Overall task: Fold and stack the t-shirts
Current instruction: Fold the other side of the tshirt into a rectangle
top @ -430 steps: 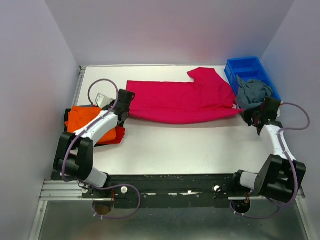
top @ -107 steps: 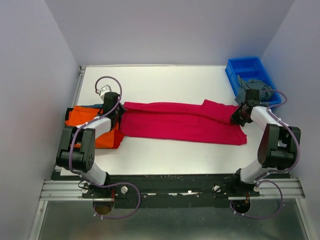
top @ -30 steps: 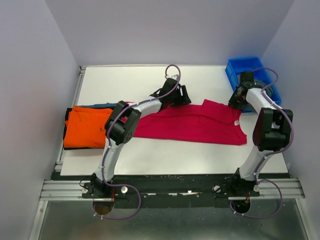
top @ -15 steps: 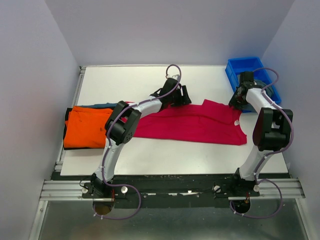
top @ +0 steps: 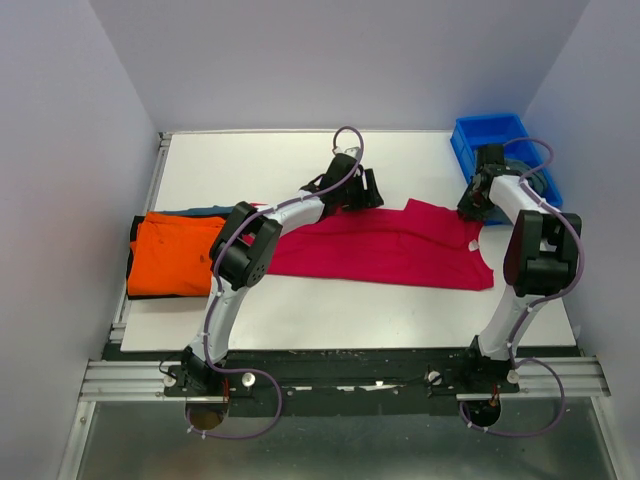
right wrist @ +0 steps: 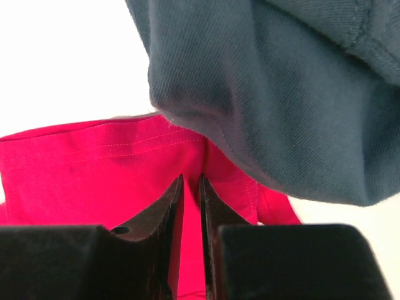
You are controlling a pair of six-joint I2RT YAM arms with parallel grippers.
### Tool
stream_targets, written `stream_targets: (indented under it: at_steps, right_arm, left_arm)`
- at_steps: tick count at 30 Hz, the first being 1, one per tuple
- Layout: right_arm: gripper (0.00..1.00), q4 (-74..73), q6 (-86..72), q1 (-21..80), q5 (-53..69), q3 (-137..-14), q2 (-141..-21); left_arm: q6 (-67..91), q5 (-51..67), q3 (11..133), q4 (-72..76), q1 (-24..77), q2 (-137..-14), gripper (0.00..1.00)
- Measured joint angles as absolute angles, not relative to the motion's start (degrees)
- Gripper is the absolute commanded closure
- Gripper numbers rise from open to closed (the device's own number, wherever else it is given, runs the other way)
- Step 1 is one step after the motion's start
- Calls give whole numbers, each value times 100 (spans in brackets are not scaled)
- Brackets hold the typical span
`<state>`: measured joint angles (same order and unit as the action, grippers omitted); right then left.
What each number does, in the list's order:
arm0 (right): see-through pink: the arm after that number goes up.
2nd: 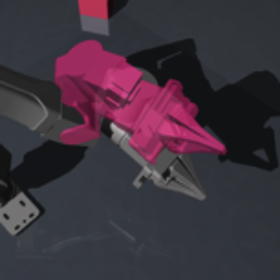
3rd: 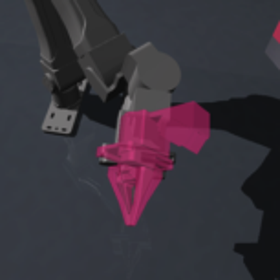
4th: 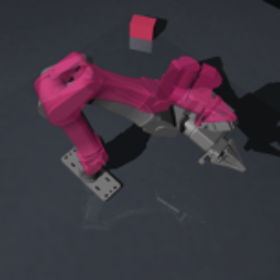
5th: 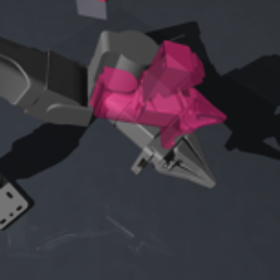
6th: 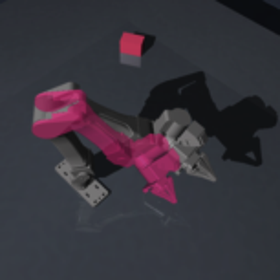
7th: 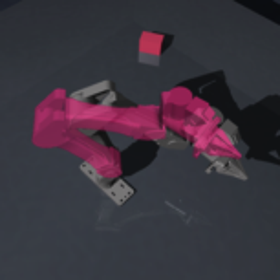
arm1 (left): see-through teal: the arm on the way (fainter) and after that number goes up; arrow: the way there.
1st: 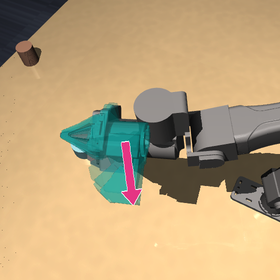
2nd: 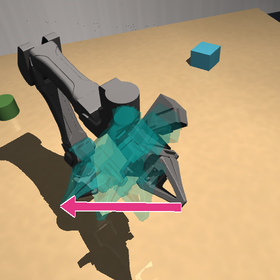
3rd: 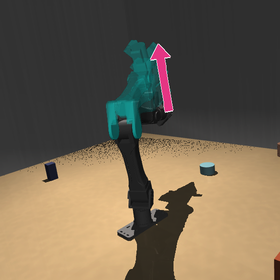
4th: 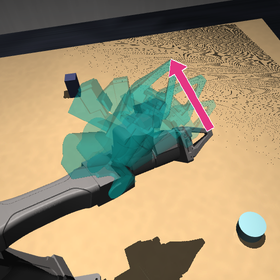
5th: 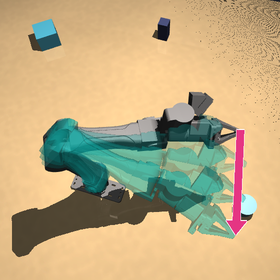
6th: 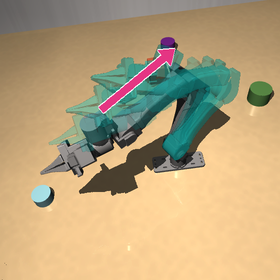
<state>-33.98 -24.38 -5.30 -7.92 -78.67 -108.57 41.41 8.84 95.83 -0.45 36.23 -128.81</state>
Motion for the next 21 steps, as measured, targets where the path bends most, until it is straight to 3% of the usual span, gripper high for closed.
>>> stream_targets:
  at_steps: [4,12,21]
  right_arm:
    - [99,-3387,-2427,-530,-781,-7865,-10855]
    - [99,-3301,-2397,-478,-760,-7483,-10516]
    - [97,-3061,-2534,-434,-294,-5977,-9078]
  left_arm:
    - [4119,884,9590,-60,3623,-12881,24]
    - [4115,884,9590,-69,3623,-12881,24]
    - [4110,884,9590,-148,3623,-12881,24]
